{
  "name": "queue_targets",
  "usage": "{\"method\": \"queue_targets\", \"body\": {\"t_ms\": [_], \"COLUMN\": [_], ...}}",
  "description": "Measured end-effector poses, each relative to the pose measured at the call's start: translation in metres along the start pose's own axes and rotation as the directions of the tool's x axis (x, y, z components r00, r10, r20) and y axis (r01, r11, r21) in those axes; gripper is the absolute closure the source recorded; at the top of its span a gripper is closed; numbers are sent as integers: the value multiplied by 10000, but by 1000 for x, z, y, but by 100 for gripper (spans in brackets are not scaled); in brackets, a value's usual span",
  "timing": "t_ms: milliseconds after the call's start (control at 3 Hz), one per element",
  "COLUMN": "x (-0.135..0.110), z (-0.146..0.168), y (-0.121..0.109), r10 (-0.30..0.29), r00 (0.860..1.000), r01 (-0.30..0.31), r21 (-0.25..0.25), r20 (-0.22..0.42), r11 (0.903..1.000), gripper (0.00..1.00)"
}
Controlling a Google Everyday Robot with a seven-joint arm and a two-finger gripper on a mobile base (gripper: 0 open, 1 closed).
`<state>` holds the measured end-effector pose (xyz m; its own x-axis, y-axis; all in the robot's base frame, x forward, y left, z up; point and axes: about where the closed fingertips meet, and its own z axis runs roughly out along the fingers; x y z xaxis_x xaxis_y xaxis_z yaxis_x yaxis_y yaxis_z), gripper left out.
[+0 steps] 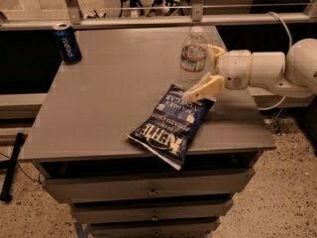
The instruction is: Move water bottle near blue chip bag
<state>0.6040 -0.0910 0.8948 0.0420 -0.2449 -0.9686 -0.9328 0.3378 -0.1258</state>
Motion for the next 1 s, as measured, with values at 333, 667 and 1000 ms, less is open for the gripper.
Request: {"method": "queue_targets", "body": {"t_ms": [333, 667, 1000], "x": [10, 28, 38], "z": [-12, -48, -94], "y": [-12, -42, -77], "r10": [-205, -358, -341], "r00": [9986, 9910, 9808], "r01": [223, 523, 820], "r21": [349, 1262, 2481], "r20": [-495, -1293, -1918], "r11": [9991, 9906, 9653], "gripper": [0, 0, 0]}}
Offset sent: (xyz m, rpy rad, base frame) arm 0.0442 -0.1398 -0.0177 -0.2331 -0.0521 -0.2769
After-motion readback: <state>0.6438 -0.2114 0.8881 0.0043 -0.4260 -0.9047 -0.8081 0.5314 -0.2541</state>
